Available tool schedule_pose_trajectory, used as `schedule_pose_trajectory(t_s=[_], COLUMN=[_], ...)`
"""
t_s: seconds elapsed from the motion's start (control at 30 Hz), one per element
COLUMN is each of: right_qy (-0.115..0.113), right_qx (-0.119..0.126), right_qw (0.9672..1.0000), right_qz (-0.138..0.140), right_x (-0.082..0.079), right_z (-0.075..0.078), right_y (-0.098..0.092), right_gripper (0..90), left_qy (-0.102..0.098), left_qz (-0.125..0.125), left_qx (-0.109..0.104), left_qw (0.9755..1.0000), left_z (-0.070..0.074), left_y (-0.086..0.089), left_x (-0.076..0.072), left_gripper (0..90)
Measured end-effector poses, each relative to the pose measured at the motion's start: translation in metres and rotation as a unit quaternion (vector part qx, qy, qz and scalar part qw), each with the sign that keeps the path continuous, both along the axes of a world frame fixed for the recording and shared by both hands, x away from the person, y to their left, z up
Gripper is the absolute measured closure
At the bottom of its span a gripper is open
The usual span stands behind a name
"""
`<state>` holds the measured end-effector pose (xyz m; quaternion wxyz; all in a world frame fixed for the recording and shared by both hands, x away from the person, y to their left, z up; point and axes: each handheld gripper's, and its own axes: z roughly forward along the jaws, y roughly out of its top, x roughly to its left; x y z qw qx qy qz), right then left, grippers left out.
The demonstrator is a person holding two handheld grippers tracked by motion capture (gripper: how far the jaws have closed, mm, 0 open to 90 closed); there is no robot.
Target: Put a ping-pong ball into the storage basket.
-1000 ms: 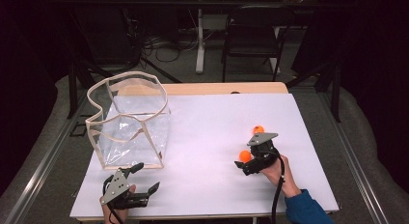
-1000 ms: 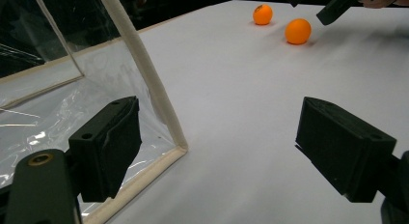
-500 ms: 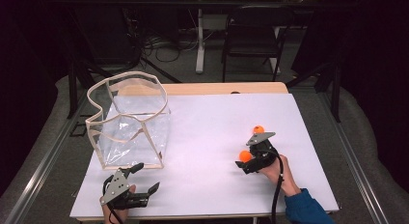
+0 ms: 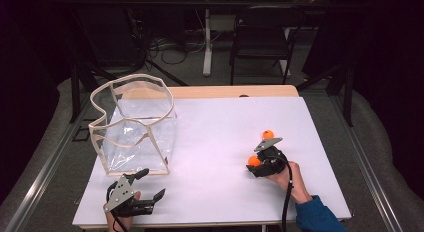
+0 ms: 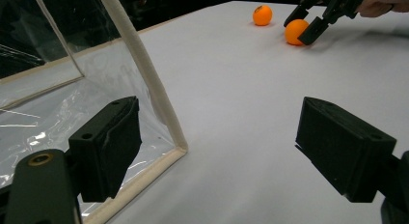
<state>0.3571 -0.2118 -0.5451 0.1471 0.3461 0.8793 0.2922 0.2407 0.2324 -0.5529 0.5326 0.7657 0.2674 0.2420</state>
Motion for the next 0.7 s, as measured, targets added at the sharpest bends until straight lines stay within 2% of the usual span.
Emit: schedule_pose_trajectory(t_s=[0.07, 0.13, 0.27, 0.4, 0.7], right_qy=[0.0, -0.002, 0.001, 0.002, -0.011], right_qx=[0.0, -0.011, -0.009, -0.006, 0.006], right_qw=[1.0, 0.9999, 1.0, 1.0, 0.9999], right_qz=[0.0, 0.001, -0.002, -0.003, -0.003], right_x=[0.0, 0.0001, 0.0002, 0.0001, -0.0015], right_z=[-0.0003, -0.0007, -0.001, -0.0013, 0.0013], right_y=[0.0005, 0.0015, 0.0008, 0.0003, -0.0006], right_gripper=[38.8, 43.6, 49.7, 50.0, 50.2], left_qy=[-0.001, -0.002, 0.0, 0.001, 0.002], left_qz=[0.0, 0.0, -0.002, -0.005, -0.007], left_qx=[0.0, -0.001, 0.0, 0.004, 0.007], left_qw=[1.0, 1.0, 1.0, 1.0, 1.0], left_z=[0.0002, 0.0003, 0.0004, 0.0, -0.0001], left_y=[0.0004, 0.0004, -0.0001, -0.0012, -0.0013], left_x=[-0.0006, -0.0008, -0.0005, 0.0002, 0.0005], left_gripper=[15.8, 15.8, 15.8, 15.8, 15.8])
